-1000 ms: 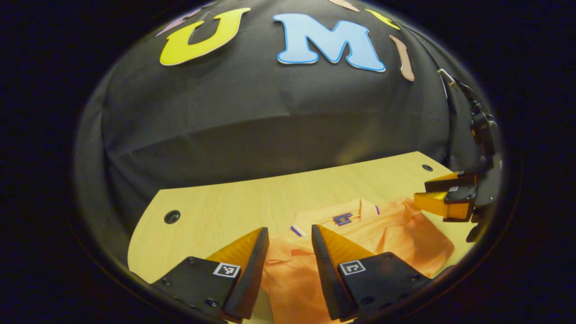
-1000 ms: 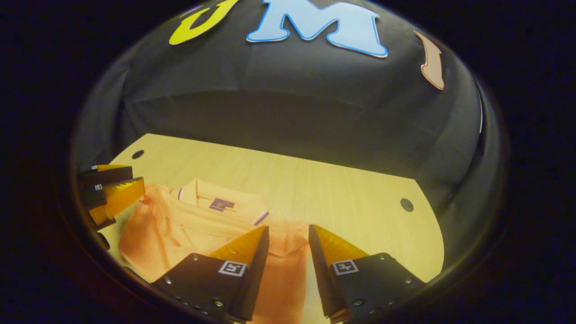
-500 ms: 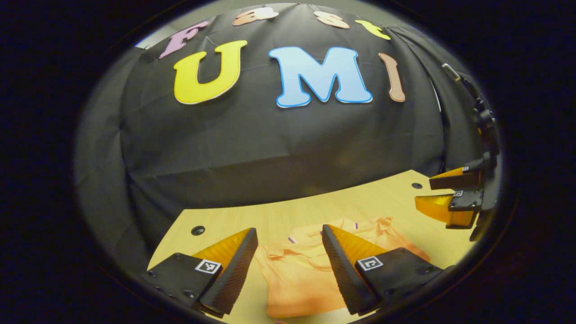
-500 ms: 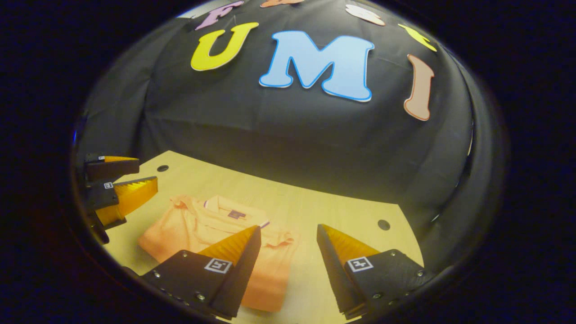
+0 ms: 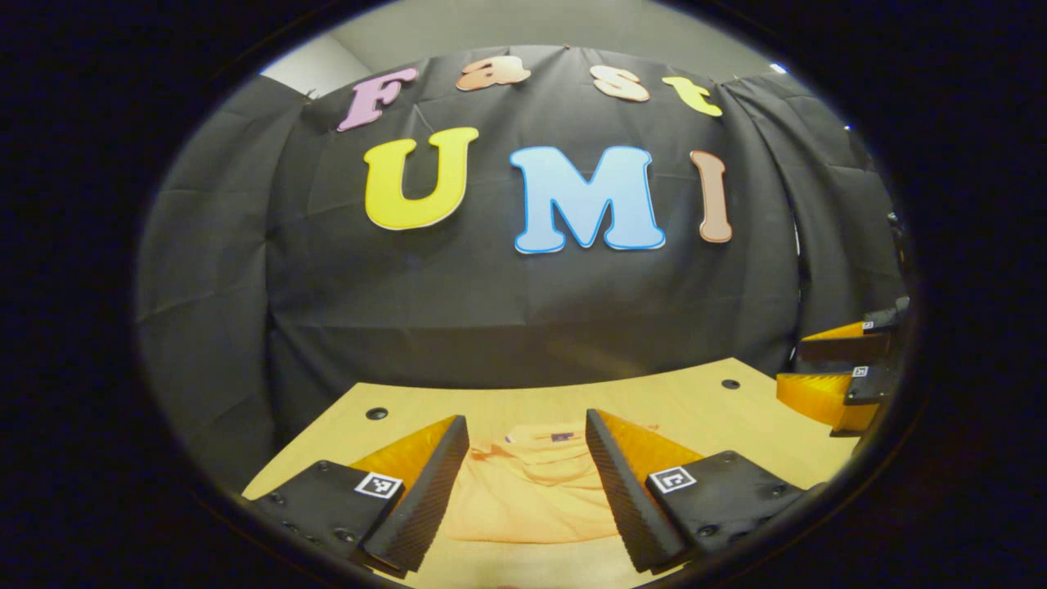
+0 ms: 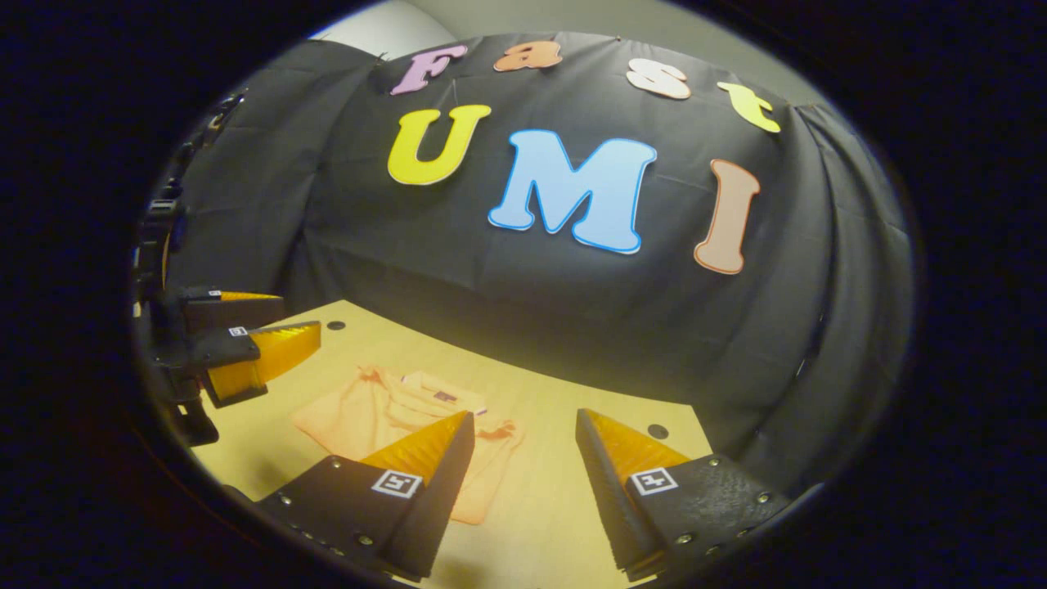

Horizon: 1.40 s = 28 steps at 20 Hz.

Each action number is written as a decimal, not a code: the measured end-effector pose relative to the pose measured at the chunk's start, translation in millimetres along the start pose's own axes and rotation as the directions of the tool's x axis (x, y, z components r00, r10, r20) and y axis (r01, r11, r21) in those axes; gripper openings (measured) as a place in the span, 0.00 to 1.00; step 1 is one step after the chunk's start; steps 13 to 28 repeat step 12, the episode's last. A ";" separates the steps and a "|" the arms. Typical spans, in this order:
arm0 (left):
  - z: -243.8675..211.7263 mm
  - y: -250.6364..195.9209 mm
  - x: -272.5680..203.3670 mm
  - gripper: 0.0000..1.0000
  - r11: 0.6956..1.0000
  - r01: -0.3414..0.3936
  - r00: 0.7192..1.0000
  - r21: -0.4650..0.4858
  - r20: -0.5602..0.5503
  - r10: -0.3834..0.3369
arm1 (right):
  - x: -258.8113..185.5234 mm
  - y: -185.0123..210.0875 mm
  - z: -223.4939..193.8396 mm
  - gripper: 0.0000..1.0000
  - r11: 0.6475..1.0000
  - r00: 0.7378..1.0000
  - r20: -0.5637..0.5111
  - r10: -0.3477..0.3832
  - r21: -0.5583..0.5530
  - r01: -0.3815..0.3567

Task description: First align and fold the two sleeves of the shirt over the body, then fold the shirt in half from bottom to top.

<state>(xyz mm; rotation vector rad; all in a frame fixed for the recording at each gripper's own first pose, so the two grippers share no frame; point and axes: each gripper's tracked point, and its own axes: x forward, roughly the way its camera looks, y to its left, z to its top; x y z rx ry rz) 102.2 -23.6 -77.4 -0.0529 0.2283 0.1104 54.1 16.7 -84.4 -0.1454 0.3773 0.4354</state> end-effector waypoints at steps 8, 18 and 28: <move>27.3 4.5 -69.6 0.95 1.000 -0.024 0.996 0.007 0.089 0.024 | -59.8 -2.9 23.5 0.77 0.994 0.994 0.097 -0.041 0.104 0.031; 44.5 8.5 -81.8 0.96 1.000 0.002 0.992 0.028 0.130 -0.006 | -68.6 -8.7 23.0 0.77 0.988 0.992 0.092 -0.090 0.135 0.078; 44.5 8.5 -81.8 0.96 1.000 0.002 0.992 0.028 0.130 -0.006 | -68.6 -8.7 23.0 0.77 0.988 0.992 0.092 -0.090 0.135 0.078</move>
